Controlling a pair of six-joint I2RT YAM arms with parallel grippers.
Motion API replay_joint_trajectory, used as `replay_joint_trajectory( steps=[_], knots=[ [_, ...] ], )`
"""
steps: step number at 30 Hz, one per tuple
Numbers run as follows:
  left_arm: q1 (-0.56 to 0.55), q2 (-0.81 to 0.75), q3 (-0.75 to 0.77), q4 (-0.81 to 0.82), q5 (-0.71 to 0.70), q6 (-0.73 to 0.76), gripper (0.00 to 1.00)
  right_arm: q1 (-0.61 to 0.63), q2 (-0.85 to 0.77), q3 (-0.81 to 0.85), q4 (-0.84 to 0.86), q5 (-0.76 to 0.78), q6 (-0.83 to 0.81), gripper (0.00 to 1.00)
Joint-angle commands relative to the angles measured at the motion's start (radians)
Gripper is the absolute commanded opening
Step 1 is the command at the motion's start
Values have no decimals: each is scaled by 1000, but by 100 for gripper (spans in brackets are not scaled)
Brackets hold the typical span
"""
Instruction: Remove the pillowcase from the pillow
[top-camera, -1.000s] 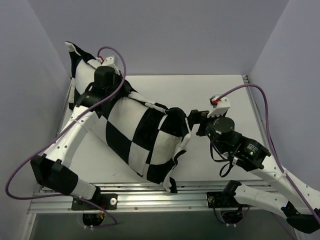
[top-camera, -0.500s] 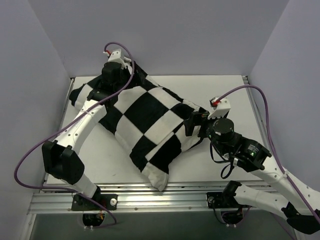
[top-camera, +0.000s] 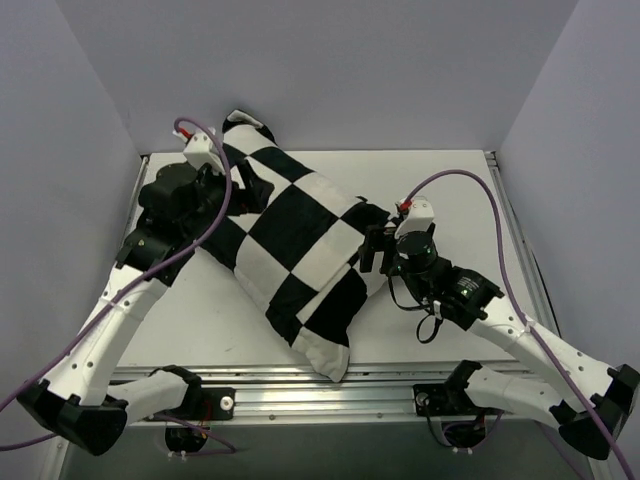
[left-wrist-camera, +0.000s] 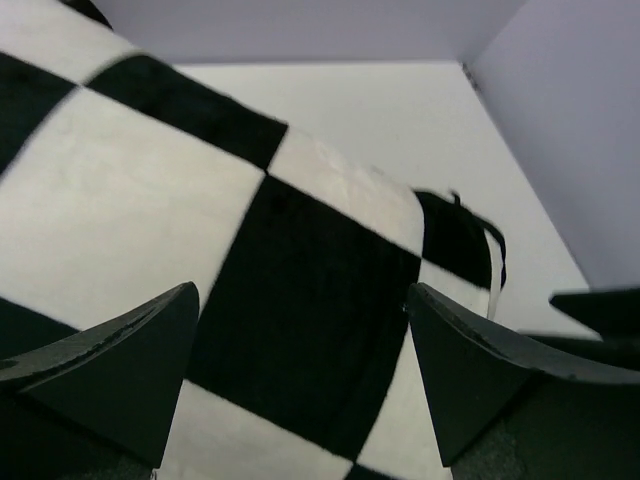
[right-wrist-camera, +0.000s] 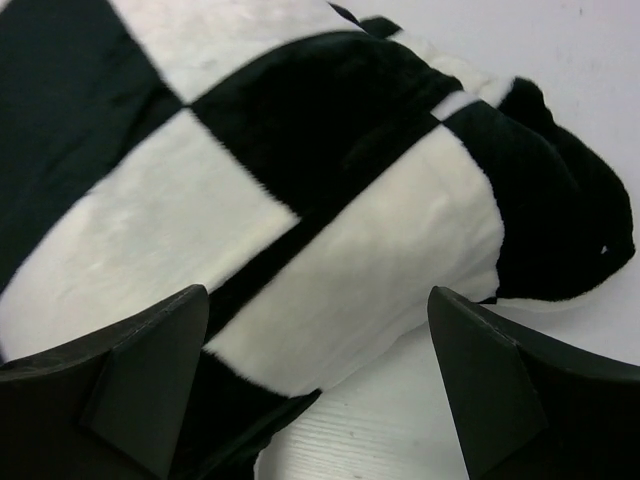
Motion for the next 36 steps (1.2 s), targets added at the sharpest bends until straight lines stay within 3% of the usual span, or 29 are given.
replay_joint_trajectory(
  steps=[1, 7, 11, 14, 27, 36],
  knots=[
    [-71, -45, -99, -84, 58, 43, 94, -75, 37, -34, 87, -101, 30, 86],
    [-354, -49, -185, -90, -108, 157, 95, -101, 90, -80, 142, -141, 45, 80],
    [-552, 4, -184, -55, -345, 260, 97, -121, 100, -102, 160, -158, 54, 80],
    [-665, 66, -173, -16, -442, 332, 97, -141, 94, -113, 159, -161, 62, 80],
    [-711, 290, -128, 92, -714, 380, 97, -262, 82, -215, 237, -316, 90, 80],
    [-706, 274, -124, 155, -777, 374, 97, -339, 194, -301, 327, -417, 100, 80]
  ],
)
